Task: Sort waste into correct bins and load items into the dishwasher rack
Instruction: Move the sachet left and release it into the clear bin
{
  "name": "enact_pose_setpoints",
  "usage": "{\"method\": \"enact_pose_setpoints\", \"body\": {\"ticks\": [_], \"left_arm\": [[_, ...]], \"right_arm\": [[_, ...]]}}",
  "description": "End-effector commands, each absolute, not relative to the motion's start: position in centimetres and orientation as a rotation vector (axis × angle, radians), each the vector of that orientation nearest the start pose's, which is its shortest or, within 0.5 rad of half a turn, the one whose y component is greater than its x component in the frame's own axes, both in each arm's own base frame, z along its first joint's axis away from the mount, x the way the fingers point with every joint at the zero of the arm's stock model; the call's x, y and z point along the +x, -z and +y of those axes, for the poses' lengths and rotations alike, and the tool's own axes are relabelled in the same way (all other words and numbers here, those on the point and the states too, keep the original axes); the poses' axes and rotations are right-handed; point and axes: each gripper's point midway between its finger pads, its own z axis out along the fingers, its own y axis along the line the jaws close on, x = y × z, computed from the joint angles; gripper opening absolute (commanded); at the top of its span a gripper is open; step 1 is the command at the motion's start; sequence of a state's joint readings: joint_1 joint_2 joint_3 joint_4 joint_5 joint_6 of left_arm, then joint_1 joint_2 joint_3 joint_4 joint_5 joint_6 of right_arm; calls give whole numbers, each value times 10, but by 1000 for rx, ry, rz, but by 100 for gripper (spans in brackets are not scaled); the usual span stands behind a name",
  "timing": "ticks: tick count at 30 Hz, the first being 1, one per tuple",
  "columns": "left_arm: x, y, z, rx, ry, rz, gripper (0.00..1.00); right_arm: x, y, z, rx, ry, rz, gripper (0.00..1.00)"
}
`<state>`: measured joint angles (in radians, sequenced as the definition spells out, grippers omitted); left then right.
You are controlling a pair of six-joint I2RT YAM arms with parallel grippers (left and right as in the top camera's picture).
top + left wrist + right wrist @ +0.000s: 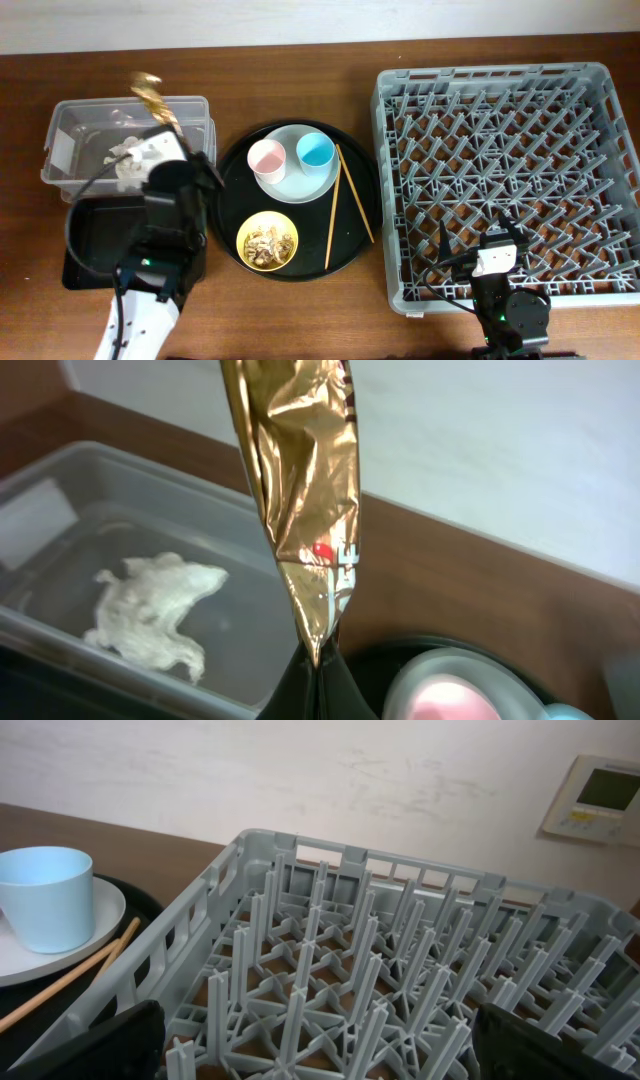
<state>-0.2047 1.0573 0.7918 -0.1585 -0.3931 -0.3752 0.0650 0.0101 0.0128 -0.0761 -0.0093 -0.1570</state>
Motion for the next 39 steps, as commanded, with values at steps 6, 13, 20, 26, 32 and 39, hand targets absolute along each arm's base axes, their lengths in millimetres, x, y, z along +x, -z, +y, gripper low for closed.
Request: {"method": "enact_pose_setpoints", "body": {"ticks": [6, 13, 20, 26, 32, 39], "left_arm": [[427, -199, 77, -809, 273, 2013, 1], [462, -140, 74, -867, 356, 2207, 1], [454, -123, 60, -960, 467, 2261, 1], [456, -126, 56, -943, 492, 2260, 40], [434, -196, 17, -691, 690, 2243, 31], [328, -151, -83, -327, 708, 2725, 0]], "right_arm": [[245, -156, 17, -185, 59, 1638, 98], [245, -156, 17, -186, 59, 1638, 98], [245, -156, 17, -185, 59, 1638, 98], [245, -156, 17, -186, 59, 1638, 98], [245, -156, 17, -185, 59, 1638, 98], [245, -156, 17, -186, 59, 1638, 98]]}}
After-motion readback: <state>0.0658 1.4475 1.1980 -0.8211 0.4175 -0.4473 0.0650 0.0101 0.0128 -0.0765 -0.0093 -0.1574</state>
